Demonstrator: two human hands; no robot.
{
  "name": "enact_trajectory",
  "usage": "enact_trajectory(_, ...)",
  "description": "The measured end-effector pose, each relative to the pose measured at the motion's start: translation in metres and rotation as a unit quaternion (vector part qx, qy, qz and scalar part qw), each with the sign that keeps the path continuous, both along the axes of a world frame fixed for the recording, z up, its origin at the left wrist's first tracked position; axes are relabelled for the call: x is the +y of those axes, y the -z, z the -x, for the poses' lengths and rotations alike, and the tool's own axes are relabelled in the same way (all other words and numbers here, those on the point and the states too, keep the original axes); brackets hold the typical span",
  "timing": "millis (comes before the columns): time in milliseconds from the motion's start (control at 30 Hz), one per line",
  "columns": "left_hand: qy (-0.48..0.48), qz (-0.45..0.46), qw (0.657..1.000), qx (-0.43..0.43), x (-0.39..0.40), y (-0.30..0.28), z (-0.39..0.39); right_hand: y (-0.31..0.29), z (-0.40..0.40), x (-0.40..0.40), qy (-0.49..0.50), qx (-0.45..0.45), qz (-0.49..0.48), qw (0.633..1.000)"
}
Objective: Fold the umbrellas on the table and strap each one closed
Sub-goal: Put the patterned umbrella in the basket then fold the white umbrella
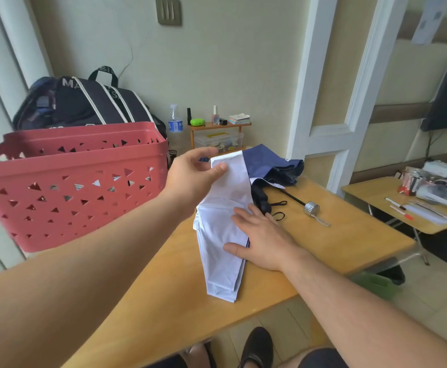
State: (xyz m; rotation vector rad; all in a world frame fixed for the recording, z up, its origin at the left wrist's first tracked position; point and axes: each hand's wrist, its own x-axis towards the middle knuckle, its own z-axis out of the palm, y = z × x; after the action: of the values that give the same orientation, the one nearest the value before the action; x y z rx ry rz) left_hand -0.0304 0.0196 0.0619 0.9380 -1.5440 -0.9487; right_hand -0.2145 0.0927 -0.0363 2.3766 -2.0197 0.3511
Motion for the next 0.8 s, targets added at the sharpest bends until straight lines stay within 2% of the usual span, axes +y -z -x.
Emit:
enact_trajectory(100,0.009,0.000,1.000,-0.002,0.016,0.005,-0.007,0.001,-0.005,0.008,0.006,0.013,0.087,0.996)
enact_trajectory(167,0.010,0.007,1.000,-0.010,0.025,0.006,-0.010,0.007,-0.005,0.014,0.012,-0.056,0.168,0.984)
enact_trajectory(233,0.009,0.014,1.000,-0.025,0.032,0.008,-0.012,-0.001,-0.005,0.022,0.050,-0.157,0.248,0.955)
enact_trajectory(333,0.001,0.017,0.999,-0.034,0.042,0.015,-0.016,-0.028,-0.009,0.030,0.083,-0.247,0.297,0.919)
enact_trajectory(433,-0.013,0.025,0.999,-0.040,0.051,0.025,-0.020,-0.047,-0.017,0.038,0.053,-0.285,0.282,0.914)
enact_trajectory(533,-0.013,0.041,0.997,-0.061,0.064,0.039,-0.024,-0.049,-0.028,0.047,0.033,-0.273,0.259,0.926)
enact_trajectory(667,-0.036,0.074,0.991,-0.102,0.085,0.061,-0.032,-0.036,-0.039,0.058,0.033,-0.284,0.263,0.922)
enact_trajectory(800,-0.066,0.067,0.991,-0.097,0.099,0.086,-0.034,-0.014,-0.049,0.068,0.031,-0.320,0.260,0.910)
